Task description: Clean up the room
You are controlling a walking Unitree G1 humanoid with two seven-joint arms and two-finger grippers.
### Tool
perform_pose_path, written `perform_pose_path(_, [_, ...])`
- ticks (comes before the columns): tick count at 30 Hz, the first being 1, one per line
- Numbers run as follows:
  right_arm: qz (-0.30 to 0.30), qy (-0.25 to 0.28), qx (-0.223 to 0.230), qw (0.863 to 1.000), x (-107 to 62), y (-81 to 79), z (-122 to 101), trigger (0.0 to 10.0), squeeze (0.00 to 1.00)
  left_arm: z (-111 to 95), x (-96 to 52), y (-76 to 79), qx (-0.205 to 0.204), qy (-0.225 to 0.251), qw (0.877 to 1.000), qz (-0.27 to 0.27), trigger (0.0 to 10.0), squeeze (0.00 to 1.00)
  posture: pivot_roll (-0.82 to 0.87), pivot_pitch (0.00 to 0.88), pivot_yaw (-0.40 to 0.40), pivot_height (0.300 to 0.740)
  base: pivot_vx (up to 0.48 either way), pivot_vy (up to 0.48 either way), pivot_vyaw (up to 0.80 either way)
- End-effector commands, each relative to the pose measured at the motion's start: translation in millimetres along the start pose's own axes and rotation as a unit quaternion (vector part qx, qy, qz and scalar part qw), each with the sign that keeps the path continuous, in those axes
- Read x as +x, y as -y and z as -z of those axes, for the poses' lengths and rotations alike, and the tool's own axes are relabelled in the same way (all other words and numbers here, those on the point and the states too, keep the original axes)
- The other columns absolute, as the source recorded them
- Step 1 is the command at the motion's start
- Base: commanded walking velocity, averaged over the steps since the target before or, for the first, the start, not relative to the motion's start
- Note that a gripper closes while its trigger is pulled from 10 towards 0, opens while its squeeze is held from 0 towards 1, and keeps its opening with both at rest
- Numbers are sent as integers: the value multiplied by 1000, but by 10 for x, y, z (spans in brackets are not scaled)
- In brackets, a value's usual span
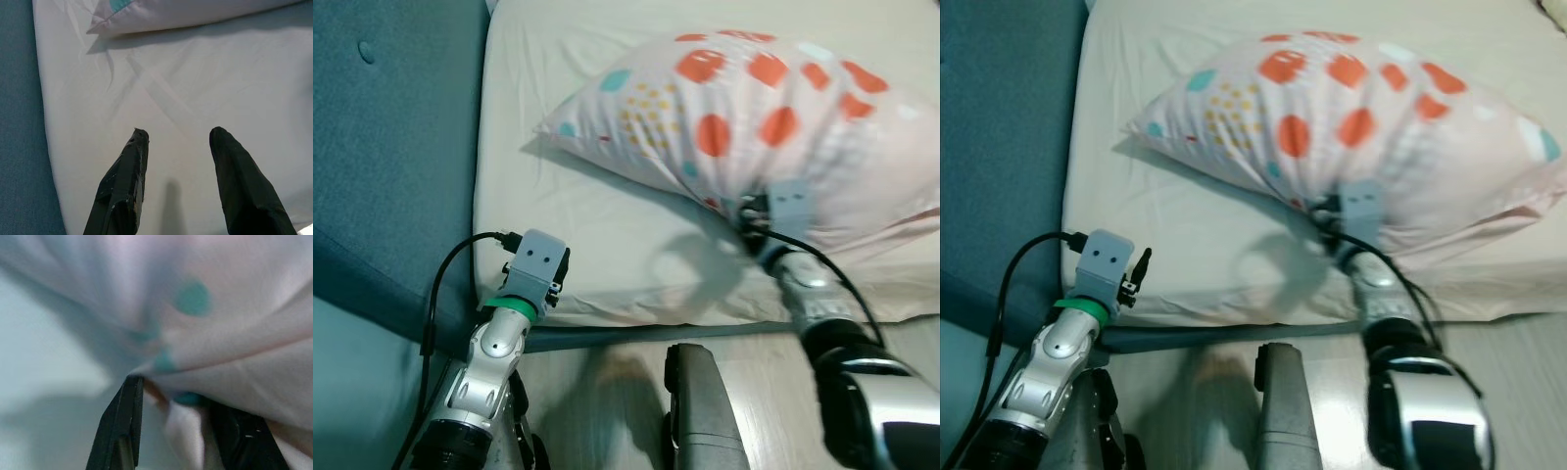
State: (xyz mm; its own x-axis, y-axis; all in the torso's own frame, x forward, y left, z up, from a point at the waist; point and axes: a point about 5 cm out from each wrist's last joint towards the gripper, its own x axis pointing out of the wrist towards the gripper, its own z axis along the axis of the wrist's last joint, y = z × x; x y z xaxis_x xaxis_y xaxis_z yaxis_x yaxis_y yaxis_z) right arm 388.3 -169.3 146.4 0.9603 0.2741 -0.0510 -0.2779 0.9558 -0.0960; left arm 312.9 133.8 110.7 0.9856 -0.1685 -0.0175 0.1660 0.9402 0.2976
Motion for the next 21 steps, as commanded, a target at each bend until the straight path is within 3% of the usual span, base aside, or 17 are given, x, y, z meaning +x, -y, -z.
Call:
perform_pose_path(1, [-123,53,22,991,110,-379,-224,10000,0,48,-10,17,-1,-14,1000,0,10000,0,-21,220,74,565,0,0,0])
perform_pose_path(2, [-123,53,22,991,110,-379,-224,10000,0,48,-10,17,-1,-14,1000,0,10000,0,-21,220,74,565,0,0,0])
perform_pose_path(3, [-175,71,40,981,130,-553,-294,10000,0,30,2,19,-2,-12,1000,-1,10000,0,-21,220,74,565,0,0,0])
perform_pose_path(4, [-175,71,40,981,130,-553,-294,10000,0,30,2,19,-2,-12,1000,-1,10000,0,-21,220,74,565,0,0,0])
perform_pose_path(6, [-289,134,98,943,119,-929,-579,10000,0,-23,36,-6,-6,-5,1000,-12,10000,0,-24,208,72,565,0,0,0])
perform_pose_path(8, [-350,192,144,905,63,-1130,-875,10000,0,-65,61,-30,-8,1,1000,-21,10000,0,-24,208,72,565,0,0,0])
perform_pose_path(10, [-379,258,184,870,18,-1189,-1206,10000,0,-115,95,-68,-15,6,999,-35,10000,0,-30,199,72,565,0,0,0])
perform_pose_path(11, [-379,258,184,870,18,-1189,-1206,10000,0,-115,95,-68,-15,6,999,-35,10000,0,-30,199,72,565,0,0,0])
perform_pose_path(12, [-389,284,199,854,-7,-1195,-1346,10000,0,-146,113,-94,-16,11,999,-43,10000,0,-31,197,73,565,0,0,0])
perform_pose_path(13, [-389,284,199,854,-7,-1195,-1346,10000,0,-146,113,-94,-16,11,999,-43,10000,0,-31,197,73,565,0,0,0])
perform_pose_path(14, [-399,309,211,837,-36,-1194,-1472,10000,0,-182,133,-122,-19,16,998,-51,10000,0,-31,197,73,565,0,0,0])
perform_pose_path(15, [-399,309,211,837,-36,-1194,-1472,10000,0,-182,133,-122,-19,16,998,-51,10000,0,-31,197,73,565,0,0,0])
perform_pose_path(16, [-410,337,226,817,-74,-1186,-1636,10000,0,-264,171,-186,-24,28,997,-66,10000,0,-33,191,75,565,0,0,0])
perform_pose_path(17, [-417,352,226,807,-92,-1201,-1755,10000,0,-373,217,-281,-29,44,995,-83,10000,0,-38,183,75,565,0,0,0])
perform_pose_path(18, [-418,348,206,813,-80,-1243,-1757,10000,0,-484,249,-385,-30,61,993,-99,10000,0,-40,178,73,565,0,0,0])
perform_pose_path(19, [-418,348,206,813,-80,-1243,-1757,10000,0,-484,249,-385,-30,61,993,-99,10000,0,-40,178,73,565,0,0,0])
perform_pose_path(21, [-416,316,177,834,-23,-1326,-1597,10000,0,-626,269,-540,-26,84,989,-119,10000,0,-40,176,71,565,0,0,0])
